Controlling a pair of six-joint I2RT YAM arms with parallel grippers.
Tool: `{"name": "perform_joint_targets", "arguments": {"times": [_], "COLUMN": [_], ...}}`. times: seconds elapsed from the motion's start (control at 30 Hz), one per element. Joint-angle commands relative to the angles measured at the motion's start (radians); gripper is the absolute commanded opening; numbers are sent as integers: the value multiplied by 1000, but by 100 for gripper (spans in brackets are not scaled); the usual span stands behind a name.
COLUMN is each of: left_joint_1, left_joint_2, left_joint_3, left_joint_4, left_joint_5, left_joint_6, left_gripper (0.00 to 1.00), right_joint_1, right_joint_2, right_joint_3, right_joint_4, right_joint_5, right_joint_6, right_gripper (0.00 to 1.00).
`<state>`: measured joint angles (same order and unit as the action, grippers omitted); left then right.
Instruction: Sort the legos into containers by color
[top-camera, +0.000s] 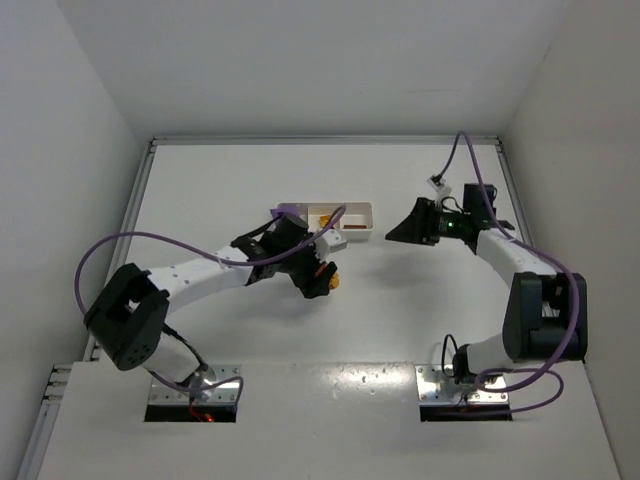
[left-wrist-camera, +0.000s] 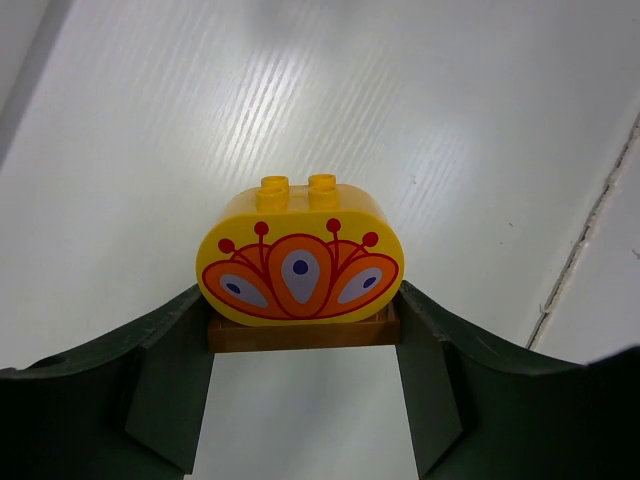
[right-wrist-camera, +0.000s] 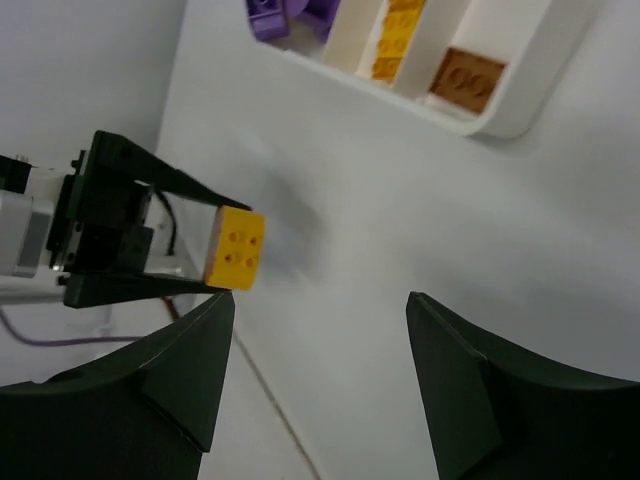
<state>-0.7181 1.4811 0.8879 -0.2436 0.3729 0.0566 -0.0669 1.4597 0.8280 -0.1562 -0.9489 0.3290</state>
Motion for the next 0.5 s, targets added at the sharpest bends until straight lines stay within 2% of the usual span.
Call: {"name": "perform_joint_targets", "arguments": {"times": [0.0,0.13,0.23,0.47], "left_joint_1": [-34,-52,-61,-81], "left_joint_2": [-38,-38,-38,-38], "left_joint_3": [-9,20,34,80], "left_joint_4": [49,49,49,49], "left_joint_5": [6,-15,-25,-43], "left_joint_6": [54,54,54,54], "left_gripper": [45,45,45,45], "right_joint_1": [61,202,263,343], "right_joint_2": [-25,-25,10,123], "right_joint_3": [-29,-29,6,56], "right_joint_4": [162,162,143,87], "right_joint_5": [-152,-152,-163,-172], "right_joint_6": [128,128,119,81], "right_gripper": [70,70,70,70]}}
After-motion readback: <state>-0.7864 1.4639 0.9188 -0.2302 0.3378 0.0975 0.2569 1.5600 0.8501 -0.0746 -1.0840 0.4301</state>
